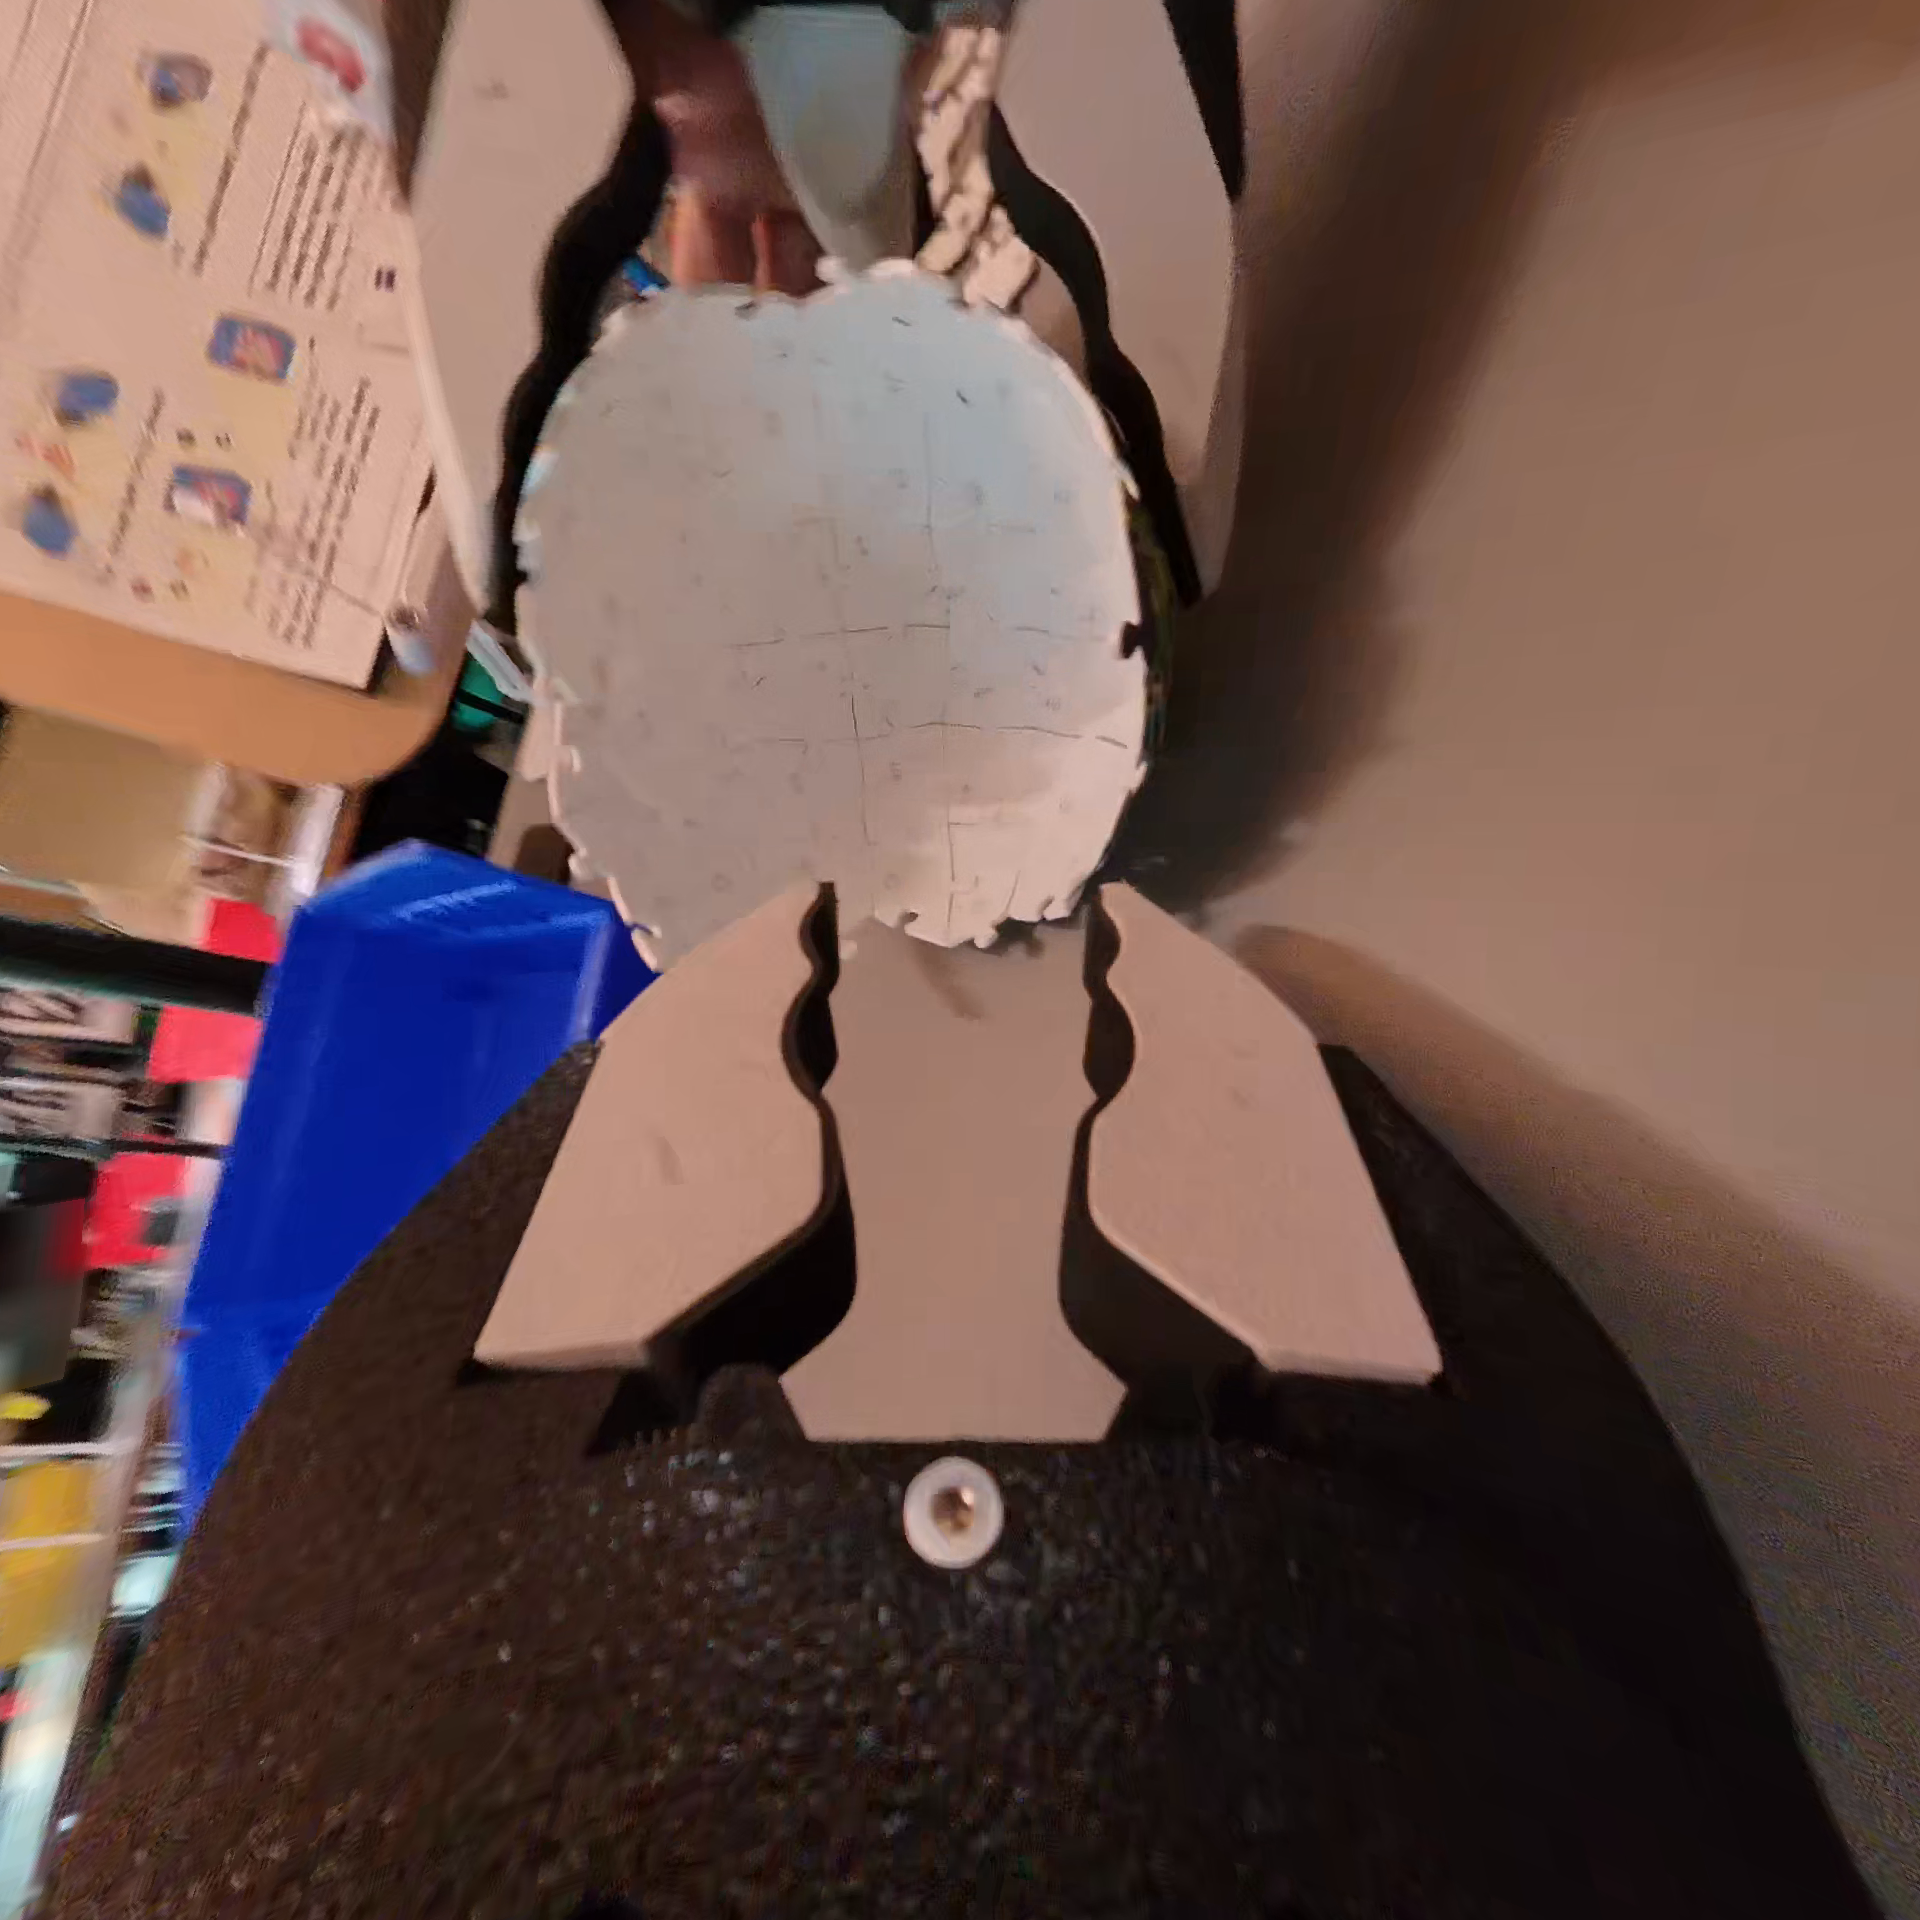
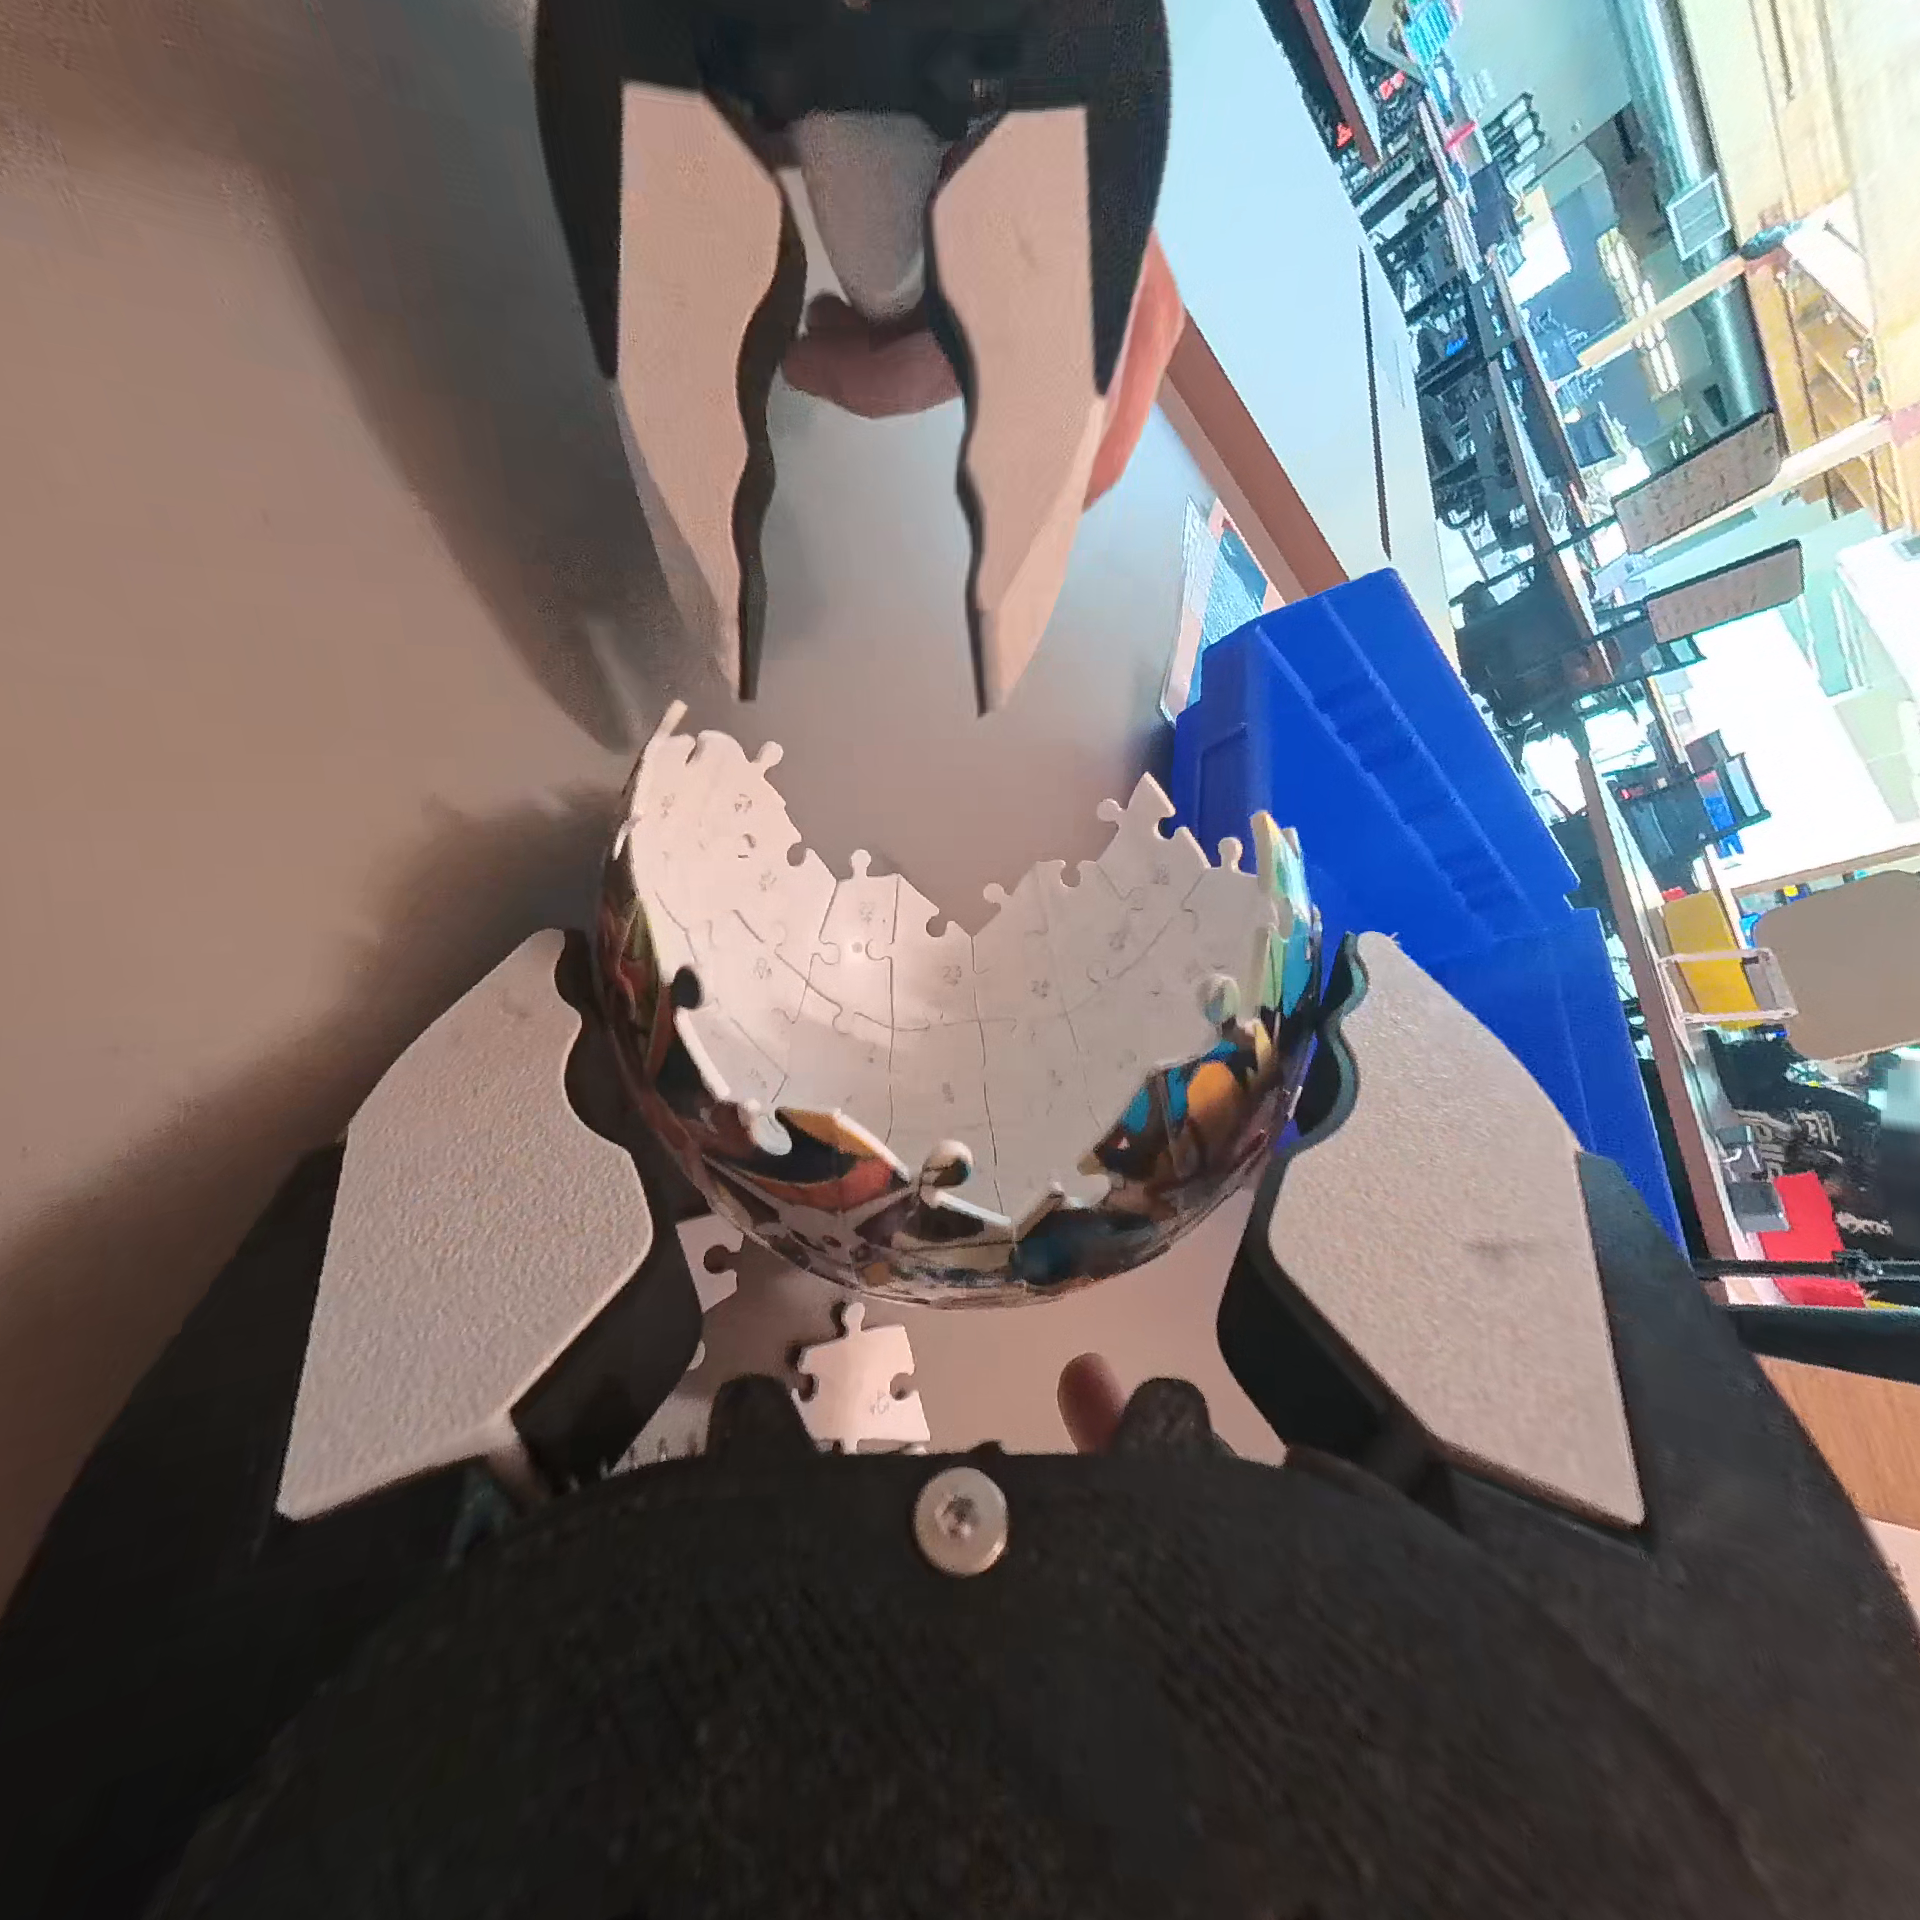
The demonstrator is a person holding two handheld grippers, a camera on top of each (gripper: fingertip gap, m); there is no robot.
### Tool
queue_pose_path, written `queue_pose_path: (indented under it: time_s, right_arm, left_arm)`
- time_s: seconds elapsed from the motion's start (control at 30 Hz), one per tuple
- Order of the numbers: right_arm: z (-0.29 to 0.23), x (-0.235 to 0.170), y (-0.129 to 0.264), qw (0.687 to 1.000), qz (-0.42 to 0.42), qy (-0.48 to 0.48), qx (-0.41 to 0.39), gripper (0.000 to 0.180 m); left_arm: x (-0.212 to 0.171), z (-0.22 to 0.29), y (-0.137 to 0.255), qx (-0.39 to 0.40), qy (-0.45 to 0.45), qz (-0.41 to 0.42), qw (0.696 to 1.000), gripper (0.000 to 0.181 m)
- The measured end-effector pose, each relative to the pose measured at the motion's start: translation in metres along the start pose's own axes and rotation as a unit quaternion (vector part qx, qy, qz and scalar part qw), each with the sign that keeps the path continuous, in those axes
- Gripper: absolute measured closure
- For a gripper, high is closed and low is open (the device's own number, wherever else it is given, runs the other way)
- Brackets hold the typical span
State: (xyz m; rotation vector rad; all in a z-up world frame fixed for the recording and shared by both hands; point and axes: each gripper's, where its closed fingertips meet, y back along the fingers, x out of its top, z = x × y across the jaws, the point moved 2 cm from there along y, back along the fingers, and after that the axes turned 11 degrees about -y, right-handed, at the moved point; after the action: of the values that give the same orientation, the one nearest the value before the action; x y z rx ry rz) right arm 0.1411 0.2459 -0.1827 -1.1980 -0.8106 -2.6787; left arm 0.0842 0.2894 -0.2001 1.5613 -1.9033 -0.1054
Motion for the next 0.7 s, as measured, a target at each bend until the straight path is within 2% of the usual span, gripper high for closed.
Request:
queue_pose_path:
  time_s: [0.1,0.23,0.3,0.4,0.53,0.7]
  right_arm:
    - [-0.001,0.001,0.000,1.000,0.003,0.012,-0.002,0.050]
    - [0.002,-0.006,0.002,1.000,0.003,0.004,-0.001,0.049]
    - [0.003,-0.008,0.003,1.000,0.005,-0.002,0.002,0.049]
    - [0.004,-0.013,0.004,1.000,0.000,-0.002,0.005,0.049]
    - [0.004,-0.017,0.003,1.000,0.002,-0.007,0.009,0.050]
    - [0.005,-0.020,0.003,1.000,0.009,-0.021,0.011,0.050]
  left_arm:
    - [0.003,0.008,-0.010,-0.011,-0.059,0.009,0.998,0.159]
    - [0.009,0.010,-0.012,-0.031,-0.074,0.038,0.996,0.161]
    - [0.009,0.007,-0.009,-0.052,-0.065,0.030,0.996,0.149]
    - [0.020,0.009,-0.009,-0.072,-0.065,0.062,0.993,0.146]
    - [0.010,0.020,-0.027,-0.090,-0.102,0.032,0.990,0.158]
    - [0.015,0.022,-0.032,-0.088,-0.104,0.061,0.989,0.170]
